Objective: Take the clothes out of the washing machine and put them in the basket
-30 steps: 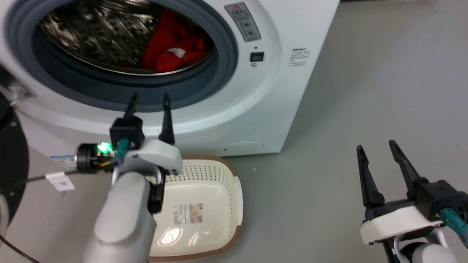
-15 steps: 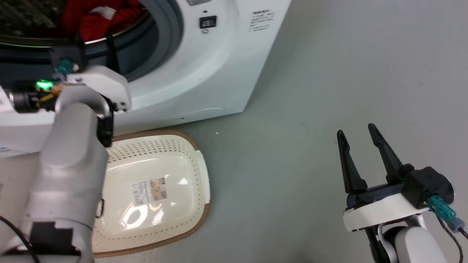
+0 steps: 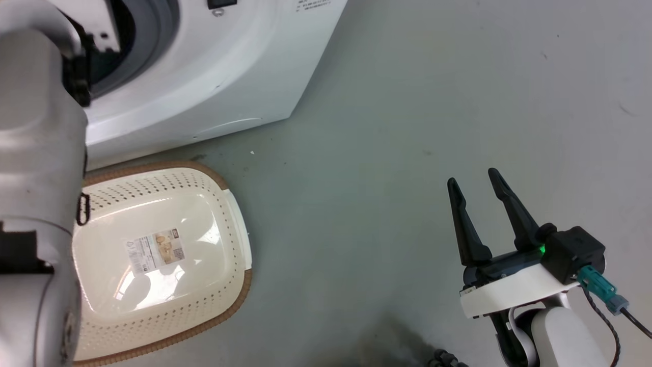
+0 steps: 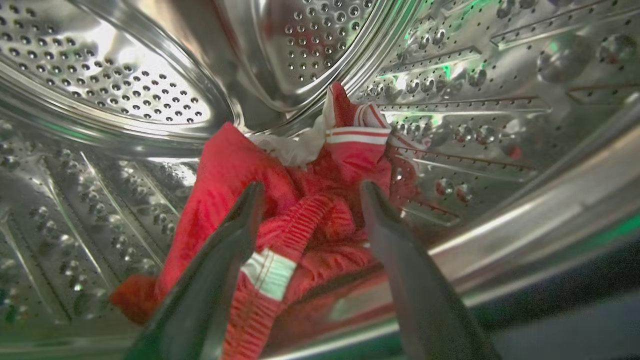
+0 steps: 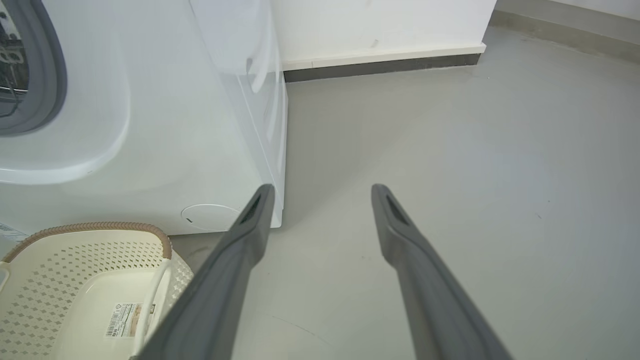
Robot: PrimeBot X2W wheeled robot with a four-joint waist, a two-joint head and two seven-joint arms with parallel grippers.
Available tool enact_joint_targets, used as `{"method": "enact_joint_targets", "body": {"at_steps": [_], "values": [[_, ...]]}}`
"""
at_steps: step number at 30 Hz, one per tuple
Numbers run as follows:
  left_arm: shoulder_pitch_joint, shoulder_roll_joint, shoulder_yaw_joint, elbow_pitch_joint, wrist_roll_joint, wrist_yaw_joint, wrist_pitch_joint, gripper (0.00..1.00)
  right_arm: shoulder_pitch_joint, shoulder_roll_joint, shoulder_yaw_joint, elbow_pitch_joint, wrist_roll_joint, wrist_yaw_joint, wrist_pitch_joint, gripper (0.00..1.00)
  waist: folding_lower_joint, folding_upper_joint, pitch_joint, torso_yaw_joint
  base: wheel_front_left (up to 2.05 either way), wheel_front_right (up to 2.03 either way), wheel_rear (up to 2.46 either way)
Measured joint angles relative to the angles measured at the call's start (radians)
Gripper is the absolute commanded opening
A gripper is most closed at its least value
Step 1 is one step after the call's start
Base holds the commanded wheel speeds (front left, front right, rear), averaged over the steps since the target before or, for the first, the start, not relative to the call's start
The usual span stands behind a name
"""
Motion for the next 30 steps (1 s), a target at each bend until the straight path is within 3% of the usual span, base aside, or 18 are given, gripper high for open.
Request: {"method": "enact_joint_targets", "body": {"at_steps": [6,13,22,23,24,30], "values": [[-0.120,0.040,-0.042,0.053,0.033,-0.017,0.061,1.00,-0.004,0.000,0.028,0.020,0.020,0.000,-0.009,1.00,0.0000,0.0000,0.051,-0.023,0.00,0.00,0.00],[-0.241,0.126,-0.089,0.106,0.079,-0.045,0.177,1.00,-0.018,0.000,0.065,0.030,0.046,0.000,-0.016,1.00,-0.0001,0.0000,0.118,-0.058,0.00,0.00,0.00],[-0.307,0.178,-0.126,0.158,0.096,-0.082,0.411,1.00,-0.021,0.000,0.092,0.045,0.072,0.000,-0.019,1.00,-0.0001,0.0000,0.165,-0.093,0.00,0.00,0.00],[-0.311,0.179,-0.124,0.160,0.094,-0.082,0.434,0.25,-0.022,0.000,0.095,0.045,0.078,0.000,-0.019,1.00,-0.0002,0.0000,0.168,-0.094,0.00,0.00,0.00],[-0.317,0.178,-0.124,0.161,0.089,-0.080,0.449,0.00,-0.023,0.000,0.099,0.045,0.081,0.000,-0.019,1.00,-0.0001,0.0000,0.169,-0.094,0.00,0.00,0.00],[-0.288,0.168,-0.121,0.132,0.067,-0.053,0.381,0.00,-0.044,0.001,0.098,0.045,0.087,0.000,-0.021,1.00,-0.0001,0.0000,0.161,-0.079,0.00,0.00,0.00]]}}
